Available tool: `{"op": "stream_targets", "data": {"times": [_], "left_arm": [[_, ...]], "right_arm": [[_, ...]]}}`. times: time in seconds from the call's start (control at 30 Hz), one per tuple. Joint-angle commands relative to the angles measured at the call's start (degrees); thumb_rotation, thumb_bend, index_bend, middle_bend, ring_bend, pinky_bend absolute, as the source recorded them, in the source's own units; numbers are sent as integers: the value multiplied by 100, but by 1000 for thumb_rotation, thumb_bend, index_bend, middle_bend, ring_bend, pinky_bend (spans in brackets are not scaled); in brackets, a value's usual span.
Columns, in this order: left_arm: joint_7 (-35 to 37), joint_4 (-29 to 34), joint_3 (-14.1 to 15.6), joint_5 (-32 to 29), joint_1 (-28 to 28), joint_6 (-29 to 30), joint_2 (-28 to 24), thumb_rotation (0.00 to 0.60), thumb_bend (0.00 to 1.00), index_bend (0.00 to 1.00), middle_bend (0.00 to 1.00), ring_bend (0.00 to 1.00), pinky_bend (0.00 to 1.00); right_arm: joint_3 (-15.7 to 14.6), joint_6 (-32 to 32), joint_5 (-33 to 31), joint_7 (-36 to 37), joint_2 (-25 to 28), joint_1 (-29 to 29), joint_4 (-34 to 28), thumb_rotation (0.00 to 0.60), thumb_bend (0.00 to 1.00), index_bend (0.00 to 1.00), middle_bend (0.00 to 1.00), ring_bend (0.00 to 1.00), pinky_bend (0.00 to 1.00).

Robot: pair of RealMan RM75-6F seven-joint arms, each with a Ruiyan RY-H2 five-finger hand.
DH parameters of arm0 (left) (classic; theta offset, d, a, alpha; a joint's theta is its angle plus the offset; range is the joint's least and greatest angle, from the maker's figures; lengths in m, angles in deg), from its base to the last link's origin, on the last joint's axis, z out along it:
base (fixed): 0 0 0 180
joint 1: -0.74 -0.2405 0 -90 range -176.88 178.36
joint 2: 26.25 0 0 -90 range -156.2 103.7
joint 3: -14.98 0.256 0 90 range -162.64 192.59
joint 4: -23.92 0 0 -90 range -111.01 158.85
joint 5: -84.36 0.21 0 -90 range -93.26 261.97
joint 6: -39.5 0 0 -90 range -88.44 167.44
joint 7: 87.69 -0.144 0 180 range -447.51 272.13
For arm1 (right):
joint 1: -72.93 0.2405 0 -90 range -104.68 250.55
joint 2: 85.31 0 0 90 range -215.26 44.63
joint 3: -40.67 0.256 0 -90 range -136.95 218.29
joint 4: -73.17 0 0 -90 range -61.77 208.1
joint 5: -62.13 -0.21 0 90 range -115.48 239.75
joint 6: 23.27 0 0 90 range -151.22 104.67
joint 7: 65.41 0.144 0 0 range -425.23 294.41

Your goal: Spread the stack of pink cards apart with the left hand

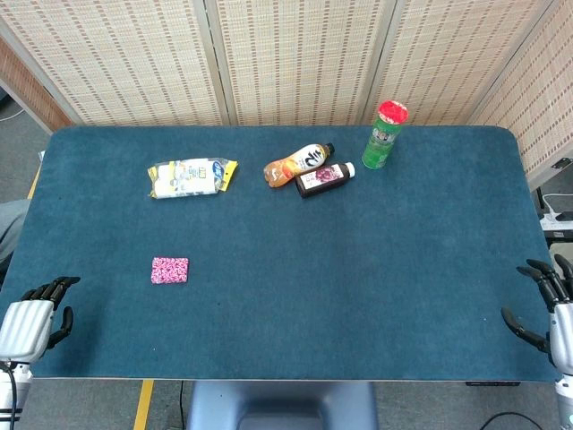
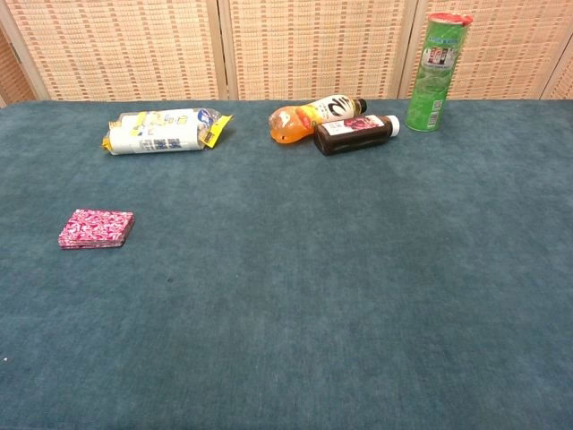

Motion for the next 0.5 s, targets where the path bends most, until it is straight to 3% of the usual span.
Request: {"op": "stream_targets", "data": {"times": [0.03,0.3,0.37,0.5], "left_arm": [[-49,-4,27,23,1,-9,5,600,622,187,239,292,371],[-135,-15,50,76,8,6,6,600,612,168,295,351,387],[-169,-56,54,102,28,-7,23,600,578,160,436,500,479],[84,-535,17,531,504,-422,162,600,457,170,754,848,803]], "right_arm": [[-15,-37,30,-18,-21,18,30,600,151,280,208,74,360],[-66,-96,97,-26,-13,32,28,600,152,281,208,74,362],[-72,-75,133,-32,-32,32,40,600,151,282,208,74,362],[-3,64,158,39,-131,26,119,600,151,283,208,74,365]]}}
